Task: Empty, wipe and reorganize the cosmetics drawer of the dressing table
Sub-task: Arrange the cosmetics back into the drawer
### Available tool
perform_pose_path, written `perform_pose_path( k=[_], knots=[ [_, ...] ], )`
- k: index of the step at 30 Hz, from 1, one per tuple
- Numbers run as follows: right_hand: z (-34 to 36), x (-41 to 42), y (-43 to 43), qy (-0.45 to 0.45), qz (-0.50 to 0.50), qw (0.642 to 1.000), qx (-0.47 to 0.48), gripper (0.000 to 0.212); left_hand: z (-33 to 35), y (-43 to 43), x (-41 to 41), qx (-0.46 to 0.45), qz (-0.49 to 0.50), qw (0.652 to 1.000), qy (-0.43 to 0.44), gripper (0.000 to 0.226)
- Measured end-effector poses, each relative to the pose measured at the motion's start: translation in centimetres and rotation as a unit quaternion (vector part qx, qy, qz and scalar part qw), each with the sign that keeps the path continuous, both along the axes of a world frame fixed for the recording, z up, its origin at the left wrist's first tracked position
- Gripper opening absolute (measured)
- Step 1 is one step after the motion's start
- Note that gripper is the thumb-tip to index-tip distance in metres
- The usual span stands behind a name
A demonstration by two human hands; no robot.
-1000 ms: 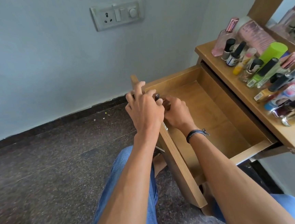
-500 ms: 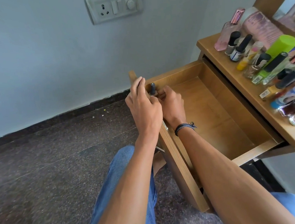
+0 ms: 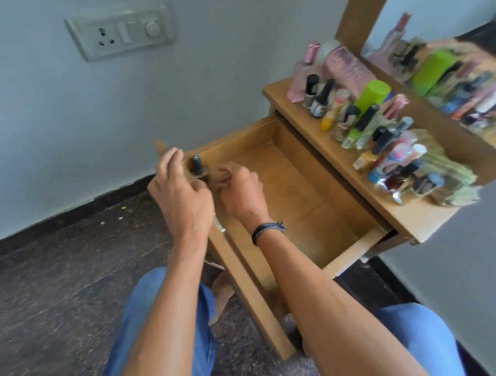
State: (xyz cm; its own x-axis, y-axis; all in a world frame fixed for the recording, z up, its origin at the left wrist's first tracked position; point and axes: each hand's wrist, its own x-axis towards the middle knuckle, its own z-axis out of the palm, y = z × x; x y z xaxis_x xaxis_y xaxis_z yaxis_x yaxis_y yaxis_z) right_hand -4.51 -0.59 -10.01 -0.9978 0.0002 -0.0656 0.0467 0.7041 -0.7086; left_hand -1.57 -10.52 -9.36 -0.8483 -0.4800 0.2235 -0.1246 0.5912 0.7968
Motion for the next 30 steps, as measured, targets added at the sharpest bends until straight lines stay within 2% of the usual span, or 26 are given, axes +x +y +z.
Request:
perform_pose_path(
  k=[3,7,10,12,15,18,20,23,27,30],
  knots=[
    [1.3,2.3,2.4,0.011,-0.016,1.0,-0.013,0.045,0.4,-0.2,0.1,0.001,0.0,1.0,-0.01,0.056],
    [3.4,5.4,6.3,0.085,-0.045,0.995,-0.022,0.027,1.8,0.2,0.8,-0.04,-0.002,0.999,-0.027,0.049],
    [5.6,7.8,9.4,0.163,-0.086,0.982,-0.032,0.017,3.1,1.5,1.5,-0.07,-0.006,0.998,-0.001,0.046],
    [6.8,9.2,11.4,0.244,-0.133,0.959,-0.048,0.013,3.6,2.6,1.8,-0.066,-0.024,0.997,0.028,0.043],
    [7.7,10.8,13.9,0.355,-0.244,0.898,-0.093,0.01,4.2,4.3,2.5,-0.049,-0.07,0.993,0.075,0.037],
    [7.9,11.9,16.0,0.413,-0.334,0.842,-0.097,0.01,4.9,6.7,3.8,-0.027,-0.121,0.988,0.092,0.032],
    [8.0,12.1,17.1,0.419,-0.364,0.826,-0.092,0.011,5.1,8.2,4.6,-0.002,-0.165,0.982,0.087,0.031],
    [8.1,12.0,18.7,0.391,-0.381,0.831,-0.112,0.026,4.9,9.7,5.3,-0.004,-0.211,0.975,0.068,0.031],
    [7.5,11.6,19.9,0.29,-0.344,0.886,-0.108,0.057,4.4,10.3,5.3,-0.011,-0.232,0.971,0.061,0.031],
    [6.7,11.1,20.1,0.255,-0.324,0.906,-0.096,0.066,4.1,10.0,4.9,0.002,-0.229,0.972,0.055,0.032]
  ],
)
